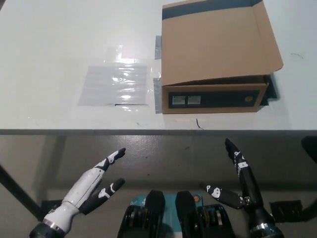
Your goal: A small storge box is placed at the center of the table and the robot uses its left hand to push the lid and close it
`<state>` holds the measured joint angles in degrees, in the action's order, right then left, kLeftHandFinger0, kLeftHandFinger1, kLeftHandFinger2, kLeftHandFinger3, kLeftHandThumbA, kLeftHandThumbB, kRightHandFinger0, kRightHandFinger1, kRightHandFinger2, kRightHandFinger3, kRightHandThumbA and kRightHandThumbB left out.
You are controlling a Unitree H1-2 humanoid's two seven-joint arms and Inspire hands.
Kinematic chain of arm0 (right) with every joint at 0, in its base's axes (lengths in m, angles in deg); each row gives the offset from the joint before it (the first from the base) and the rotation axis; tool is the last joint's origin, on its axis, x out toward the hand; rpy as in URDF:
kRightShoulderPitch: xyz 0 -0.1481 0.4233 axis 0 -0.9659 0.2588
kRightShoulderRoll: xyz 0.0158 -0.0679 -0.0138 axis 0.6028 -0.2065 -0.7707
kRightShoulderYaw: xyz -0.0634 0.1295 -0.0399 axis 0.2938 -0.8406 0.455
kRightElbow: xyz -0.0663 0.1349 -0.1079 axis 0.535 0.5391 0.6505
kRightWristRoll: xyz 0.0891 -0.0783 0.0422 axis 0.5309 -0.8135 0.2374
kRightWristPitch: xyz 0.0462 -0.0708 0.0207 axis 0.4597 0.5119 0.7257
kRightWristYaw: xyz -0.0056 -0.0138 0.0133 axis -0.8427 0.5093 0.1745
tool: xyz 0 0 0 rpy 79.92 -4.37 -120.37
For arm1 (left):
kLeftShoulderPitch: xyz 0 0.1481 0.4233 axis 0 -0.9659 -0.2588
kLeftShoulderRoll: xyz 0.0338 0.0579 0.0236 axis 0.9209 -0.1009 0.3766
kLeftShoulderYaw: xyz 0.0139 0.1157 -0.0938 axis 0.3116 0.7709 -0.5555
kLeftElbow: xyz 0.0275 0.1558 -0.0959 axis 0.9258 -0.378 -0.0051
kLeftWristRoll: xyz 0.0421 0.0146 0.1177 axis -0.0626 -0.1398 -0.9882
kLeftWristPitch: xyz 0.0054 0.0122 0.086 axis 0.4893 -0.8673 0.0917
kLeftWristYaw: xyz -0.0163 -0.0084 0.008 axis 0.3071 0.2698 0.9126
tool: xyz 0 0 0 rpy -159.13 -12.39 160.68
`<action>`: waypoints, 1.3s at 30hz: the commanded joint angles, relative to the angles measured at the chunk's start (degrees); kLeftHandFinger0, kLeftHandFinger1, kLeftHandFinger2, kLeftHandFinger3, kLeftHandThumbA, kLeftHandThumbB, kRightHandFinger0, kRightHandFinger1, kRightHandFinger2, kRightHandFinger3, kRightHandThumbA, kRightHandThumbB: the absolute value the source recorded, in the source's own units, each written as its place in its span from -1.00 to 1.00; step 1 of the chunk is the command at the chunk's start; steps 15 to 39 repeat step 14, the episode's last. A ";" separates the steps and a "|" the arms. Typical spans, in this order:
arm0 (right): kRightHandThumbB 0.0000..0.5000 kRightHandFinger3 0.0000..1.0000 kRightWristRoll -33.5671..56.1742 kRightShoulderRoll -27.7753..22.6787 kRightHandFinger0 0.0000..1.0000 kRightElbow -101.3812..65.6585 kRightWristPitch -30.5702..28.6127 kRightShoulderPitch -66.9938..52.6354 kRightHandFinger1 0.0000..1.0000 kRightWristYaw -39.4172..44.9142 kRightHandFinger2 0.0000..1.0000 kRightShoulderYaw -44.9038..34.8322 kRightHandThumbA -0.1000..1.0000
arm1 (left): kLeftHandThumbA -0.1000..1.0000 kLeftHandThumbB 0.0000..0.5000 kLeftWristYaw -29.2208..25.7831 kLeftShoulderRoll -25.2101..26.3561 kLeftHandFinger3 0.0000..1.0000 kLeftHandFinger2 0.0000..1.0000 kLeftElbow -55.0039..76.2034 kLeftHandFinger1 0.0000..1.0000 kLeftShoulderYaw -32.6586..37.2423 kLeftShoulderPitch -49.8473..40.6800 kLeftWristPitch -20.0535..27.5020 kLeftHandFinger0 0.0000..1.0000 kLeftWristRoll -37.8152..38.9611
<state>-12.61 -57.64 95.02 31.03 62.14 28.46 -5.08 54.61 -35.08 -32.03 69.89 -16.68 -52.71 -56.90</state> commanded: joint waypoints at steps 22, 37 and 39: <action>0.44 1.00 -0.90 -0.55 1.00 -0.82 -2.85 1.89 1.00 -1.65 1.00 0.21 1.00 | 1.00 0.34 0.05 -0.94 1.00 1.00 -2.77 1.00 -3.35 1.42 1.61 1.00 9.09; 0.44 1.00 -0.90 -0.55 1.00 -0.82 -2.85 1.89 1.00 -1.65 1.00 0.21 1.00 | 1.00 0.34 0.05 -0.94 1.00 1.00 -2.77 1.00 -3.35 1.42 1.61 1.00 9.09; 0.44 1.00 -0.90 -0.55 1.00 -0.82 -2.85 1.89 1.00 -1.65 1.00 0.21 1.00 | 1.00 0.34 0.05 -0.94 1.00 1.00 -2.77 1.00 -3.35 1.42 1.61 1.00 9.09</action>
